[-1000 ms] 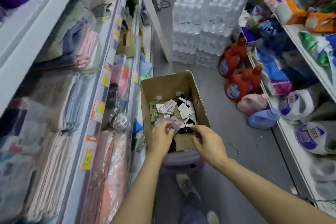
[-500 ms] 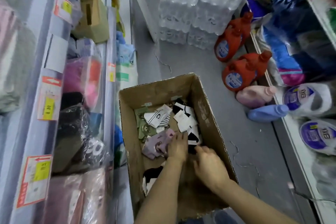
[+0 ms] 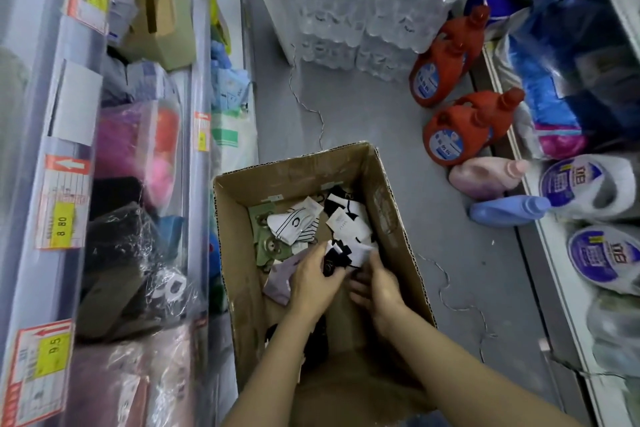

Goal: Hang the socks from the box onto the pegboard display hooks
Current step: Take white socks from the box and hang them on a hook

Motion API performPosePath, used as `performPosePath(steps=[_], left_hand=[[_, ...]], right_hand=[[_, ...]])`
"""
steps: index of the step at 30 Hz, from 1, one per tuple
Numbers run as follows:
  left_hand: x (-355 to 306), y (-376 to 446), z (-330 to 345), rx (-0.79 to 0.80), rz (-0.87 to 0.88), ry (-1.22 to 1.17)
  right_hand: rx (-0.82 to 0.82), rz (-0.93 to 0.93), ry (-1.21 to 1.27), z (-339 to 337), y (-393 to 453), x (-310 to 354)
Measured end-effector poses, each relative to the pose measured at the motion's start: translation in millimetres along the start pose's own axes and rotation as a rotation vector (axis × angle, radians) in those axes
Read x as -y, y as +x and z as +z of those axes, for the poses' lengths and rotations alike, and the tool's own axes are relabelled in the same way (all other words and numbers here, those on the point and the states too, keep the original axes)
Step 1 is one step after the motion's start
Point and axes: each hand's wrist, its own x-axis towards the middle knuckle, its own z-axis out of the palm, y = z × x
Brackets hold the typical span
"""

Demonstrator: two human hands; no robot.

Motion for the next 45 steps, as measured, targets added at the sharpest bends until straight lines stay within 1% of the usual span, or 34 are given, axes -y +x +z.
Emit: performPosePath(steps=[1,2,3,4,5,6,7,9,10,12,14,16,17,18,20,22,23,24,25,26,28,29,30,31,33,35,39,41,43,45], left_hand=[[-2.5,-6.6,-3.4,0.02,0.045,0.013],[-5.4,-12.7,-6.7,0.045,0.076,0.043],[-7.5,-17.6,-9.9,0.069,0.077,0.055],[-7.7,-20.3,-12.5,0.079,0.059,0.036],[-8.9,-22.2,-16.4,0.08,0.03,-0.012],[-11.8,-22.8,-21.3,0.066,0.011,-0.068],[-16.4,-23.8,-26.9,0.049,0.001,-0.111],[-22.2,-22.2,-36.1,0.035,-0.01,-0.2],[-26.8,-21.9,-39.7,0.041,-0.017,-0.279],[-37.1,-22.6,-45.2,0.071,-0.056,-0.46],[-47.0,-23.6,-51.9,0.073,-0.126,-0.627],[-47.8,-25.4,-59.9,0.111,-0.149,-0.735],[-47.4,-28.6,-64.2,0.172,-0.127,-0.743],[-45.3,-32.4,-67.5,0.261,-0.089,-0.702],[-43.0,-45.0,-72.7,0.455,-0.003,-0.502],[-38.1,-56.4,-75.9,0.627,0.057,-0.262],[-36.4,-58.6,-80.2,0.723,0.059,-0.187],[-39.1,-59.8,-87.3,0.816,0.039,-0.167],[-38.5,-54.8,-92.6,0.835,-0.006,-0.191],[-41.9,-47.5,-97.6,0.762,-0.07,-0.25],[-36.8,-9.4,-93.6,0.377,-0.18,-0.287],[-29.8,16.0,-84.2,0.212,-0.193,-0.237],[-23.3,41.9,-70.2,0.112,-0.205,-0.184],[-20.7,64.0,-55.1,0.067,-0.228,-0.119],[-16.5,95.7,-22.6,0.091,-0.315,0.01],[-18.0,111.2,9.1,0.1,-0.386,0.034],[-17.8,118.8,52.6,-0.03,-0.36,0.104],[-12.9,123.9,60.1,-0.104,-0.356,0.095],[-11.5,127.9,58.2,-0.08,-0.343,0.077],[-11.1,128.8,48.0,-0.049,-0.342,-0.016]], right_hand=[[0.005,0.007,0.043,4.5,1.9,2.4],[-0.009,-0.005,0.026,9.3,1.1,4.1],[-0.053,-0.058,-0.089,11.7,6.1,2.3],[-0.097,-0.154,-0.243,13.4,4.0,3.8],[-0.107,-0.246,-0.357,13.8,3.5,3.4],[-0.089,-0.322,-0.425,13.6,2.3,2.0],[-0.036,-0.349,-0.392,13.5,-2.5,5.0],[0.043,-0.278,-0.193,11.6,-13.1,8.9],[0.109,-0.242,-0.098,9.6,-17.6,9.1],[0.208,-0.231,-0.045,1.6,-20.7,6.3],[0.218,-0.192,-0.049,-3.8,-20.9,3.5],[0.161,-0.04,0.001,-7.6,-19.7,2.1],[0.184,0.056,0.062,-9.3,-17.9,2.9],[0.227,0.149,0.137,-10.5,-19.3,4.7],[0.31,0.225,0.241,-10.3,-20.4,6.7],[0.261,0.198,0.22,-3.7,-19.5,9.5],[0.181,0.153,0.181,-2.3,-16.9,9.0],[0.13,0.109,0.17,-2.1,-14.7,7.9],[0.102,0.071,0.153,-2.8,-14.2,7.7],[0.089,0.039,0.142,-4.4,-15.1,7.3],[0.085,-0.018,0.103,-11.7,-13.7,3.6],[0.078,-0.036,0.08,-15.5,-13.0,0.6],[0.075,-0.049,0.06,-18.5,-14.3,-2.8],[0.069,-0.06,0.038,-20.9,-15.9,-6.3],[0.052,-0.074,0.003,-24.0,-21.0,-12.6],[0.028,-0.106,-0.01,-27.2,-25.8,-16.9],[0.011,-0.133,0.005,-30.5,-29.7,-23.9],[0.012,-0.129,0.012,-31.8,-27.1,-24.4],[0.029,-0.104,0.026,-32.8,-24.9,-23.9],[0.058,-0.081,0.03,-31.8,-25.9,-22.5]])
